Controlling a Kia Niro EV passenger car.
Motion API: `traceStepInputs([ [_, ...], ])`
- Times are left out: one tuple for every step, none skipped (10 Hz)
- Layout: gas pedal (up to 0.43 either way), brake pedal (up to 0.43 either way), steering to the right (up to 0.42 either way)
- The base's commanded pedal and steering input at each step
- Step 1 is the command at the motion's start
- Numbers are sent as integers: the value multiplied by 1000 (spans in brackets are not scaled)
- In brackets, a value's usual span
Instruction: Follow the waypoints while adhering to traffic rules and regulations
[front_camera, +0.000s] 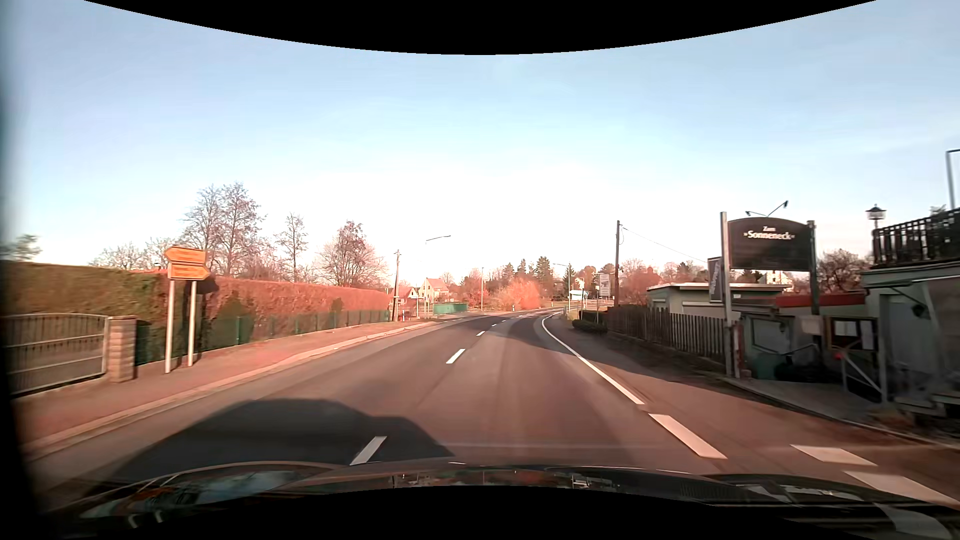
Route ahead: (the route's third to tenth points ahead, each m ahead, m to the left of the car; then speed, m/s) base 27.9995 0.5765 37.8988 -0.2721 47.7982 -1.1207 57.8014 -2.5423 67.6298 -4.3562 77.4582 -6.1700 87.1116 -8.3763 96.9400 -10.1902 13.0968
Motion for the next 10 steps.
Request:
traceStepInputs([
  [98,0,9],
  [98,0,9],
  [98,0,9],
  [110,0,9],
  [110,0,9],
  [110,0,9],
  [110,0,9],
  [110,0,8],
  [110,0,8],
  [110,0,8],
])
